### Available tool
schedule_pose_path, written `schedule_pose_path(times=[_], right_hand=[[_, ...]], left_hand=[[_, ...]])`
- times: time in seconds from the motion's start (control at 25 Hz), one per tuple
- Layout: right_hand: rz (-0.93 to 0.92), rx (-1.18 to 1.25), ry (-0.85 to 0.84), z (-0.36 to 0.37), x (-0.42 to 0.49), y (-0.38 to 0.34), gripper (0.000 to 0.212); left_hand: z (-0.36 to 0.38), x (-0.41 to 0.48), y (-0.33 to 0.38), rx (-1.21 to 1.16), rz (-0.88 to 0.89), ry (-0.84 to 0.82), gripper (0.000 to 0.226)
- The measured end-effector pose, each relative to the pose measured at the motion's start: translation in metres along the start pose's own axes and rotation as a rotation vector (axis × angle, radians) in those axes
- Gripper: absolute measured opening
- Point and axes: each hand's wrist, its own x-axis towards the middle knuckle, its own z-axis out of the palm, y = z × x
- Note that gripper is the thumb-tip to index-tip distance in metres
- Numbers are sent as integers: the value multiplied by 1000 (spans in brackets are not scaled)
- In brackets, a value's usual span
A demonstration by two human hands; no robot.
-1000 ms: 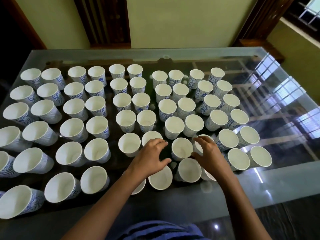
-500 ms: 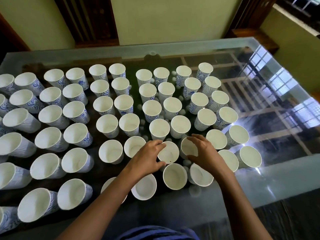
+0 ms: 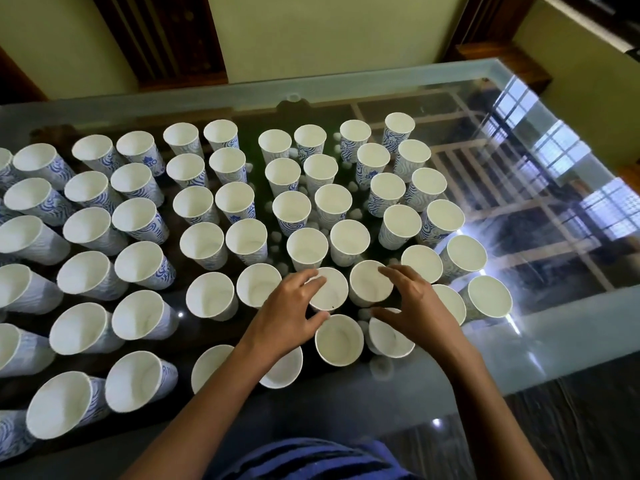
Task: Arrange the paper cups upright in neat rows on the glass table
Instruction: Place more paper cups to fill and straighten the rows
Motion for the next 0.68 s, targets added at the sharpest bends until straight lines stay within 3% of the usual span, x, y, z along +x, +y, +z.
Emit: schedule_pose_path(times=[0.4, 0.68], right_hand=[[45, -26, -79, 15, -43, 13, 77], [51, -17, -66, 18, -47, 13, 77]], left_hand=[[27, -26, 15, 52, 59, -145, 73], [31, -29, 12, 68, 58, -190, 72]])
